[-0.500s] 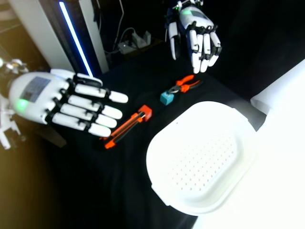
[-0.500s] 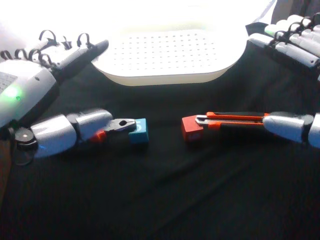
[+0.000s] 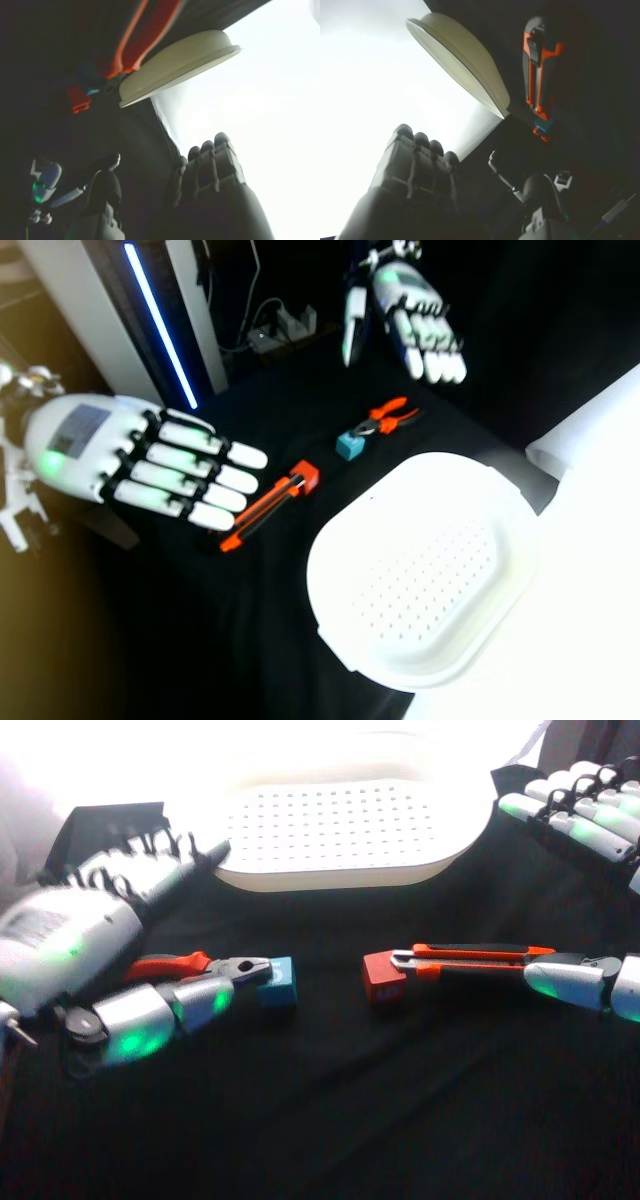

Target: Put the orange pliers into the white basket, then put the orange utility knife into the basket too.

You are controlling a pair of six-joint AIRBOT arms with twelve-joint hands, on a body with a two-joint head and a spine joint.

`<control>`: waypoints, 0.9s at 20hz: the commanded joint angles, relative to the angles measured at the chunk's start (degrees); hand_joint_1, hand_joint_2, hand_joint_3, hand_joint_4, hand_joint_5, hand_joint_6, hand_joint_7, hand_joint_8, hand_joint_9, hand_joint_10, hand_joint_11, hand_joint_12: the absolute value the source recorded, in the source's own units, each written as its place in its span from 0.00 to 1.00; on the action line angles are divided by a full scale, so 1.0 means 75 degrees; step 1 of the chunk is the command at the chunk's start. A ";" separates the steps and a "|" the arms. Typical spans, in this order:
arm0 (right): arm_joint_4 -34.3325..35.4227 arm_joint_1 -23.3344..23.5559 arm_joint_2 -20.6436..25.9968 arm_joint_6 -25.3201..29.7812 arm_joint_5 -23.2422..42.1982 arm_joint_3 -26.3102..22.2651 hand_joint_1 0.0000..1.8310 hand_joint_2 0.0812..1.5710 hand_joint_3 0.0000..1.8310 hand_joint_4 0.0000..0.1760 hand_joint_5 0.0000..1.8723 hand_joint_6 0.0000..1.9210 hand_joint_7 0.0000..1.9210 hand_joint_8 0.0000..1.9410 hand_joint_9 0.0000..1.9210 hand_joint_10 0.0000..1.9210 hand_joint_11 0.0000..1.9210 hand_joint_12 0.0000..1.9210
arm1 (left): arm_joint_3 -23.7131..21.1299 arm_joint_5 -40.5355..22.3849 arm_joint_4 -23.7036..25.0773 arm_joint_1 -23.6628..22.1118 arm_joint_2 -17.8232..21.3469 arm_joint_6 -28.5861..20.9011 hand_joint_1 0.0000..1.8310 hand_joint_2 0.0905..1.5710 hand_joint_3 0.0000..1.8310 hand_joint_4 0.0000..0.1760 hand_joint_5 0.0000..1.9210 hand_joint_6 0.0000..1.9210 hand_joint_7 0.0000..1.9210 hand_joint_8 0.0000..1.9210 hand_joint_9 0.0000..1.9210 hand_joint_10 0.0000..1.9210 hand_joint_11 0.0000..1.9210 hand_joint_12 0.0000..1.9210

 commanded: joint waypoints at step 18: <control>0.0049 -0.0009 -0.0070 0.0016 0.0936 0.0029 0.28 0.76 0.00 0.13 0.00 0.00 0.00 0.00 0.00 0.00 0.00 0.00 | 0.0255 -0.0665 -0.0088 -0.0875 -0.0136 0.0860 0.72 0.79 0.00 0.34 0.55 1.00 0.65 1.00 0.75 1.00 0.81 1.00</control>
